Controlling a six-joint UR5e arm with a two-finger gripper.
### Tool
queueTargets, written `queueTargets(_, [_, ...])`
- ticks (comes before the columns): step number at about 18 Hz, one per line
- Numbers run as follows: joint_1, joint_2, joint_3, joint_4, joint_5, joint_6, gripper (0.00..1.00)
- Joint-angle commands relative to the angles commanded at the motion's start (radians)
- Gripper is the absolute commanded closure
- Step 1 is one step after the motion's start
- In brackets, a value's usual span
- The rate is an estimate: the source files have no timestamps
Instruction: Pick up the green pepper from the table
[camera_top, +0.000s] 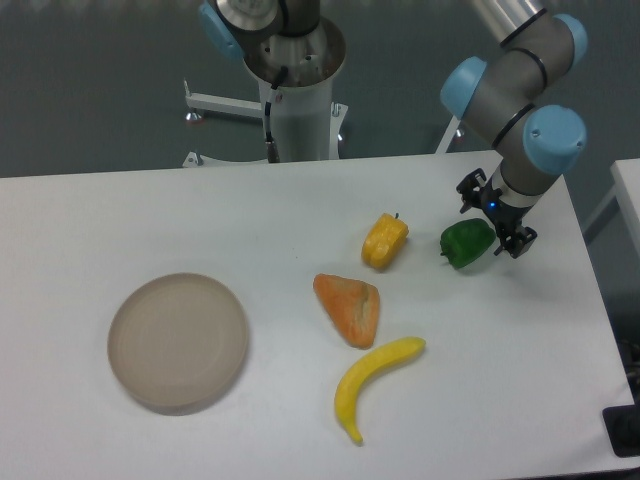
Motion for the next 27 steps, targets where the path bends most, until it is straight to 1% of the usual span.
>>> queueTargets(5, [0.001, -0.002, -0.012, 0.002, -0.008, -0.002, 0.00])
queueTargets(6, [0.000, -0.002, -0.014, 0.002, -0.009, -0.005, 0.03])
queueTargets(7, [0.000, -0.003, -0.014, 0.002, -0.009, -0.003, 0.14])
queueTargets(8, [0.002, -0.003, -0.012, 0.000, -0.009, -0.003, 0.31])
queueTargets(10, [0.003, -0.002, 0.001, -0.005, -0.012, -0.002, 0.54])
queueTargets(12, [0.003, -0.002, 0.003, -0.006, -0.014, -0.003, 0.62])
queueTargets(14, [0.003, -0.002, 0.015, -0.008, -0.014, -0.003, 0.64])
queueTargets(16, [-0.006, -0.002, 0.061, -0.018, -0.028, -0.018, 0.66])
queueTargets(17, [-0.018, 0.000, 0.090, -0.020, -0.063, -0.037, 0.66])
queueTargets(18, [-0.046, -0.003, 0.138, -0.021, -0.108, -0.104, 0.66])
queueTargets(19, [-0.066, -0.003, 0.164, -0.020, -0.124, -0.145, 0.65])
queueTargets(21, [-0.116, -0.002, 0.210, -0.021, -0.124, -0.175, 0.65])
queueTargets(22, [-0.138, 0.000, 0.224, -0.021, -0.124, -0.184, 0.65])
queueTargets(24, [-0.181, 0.002, 0.264, -0.021, -0.117, -0.248, 0.65])
queueTargets(27, [-0.210, 0.014, 0.284, -0.021, -0.115, -0.288, 0.65])
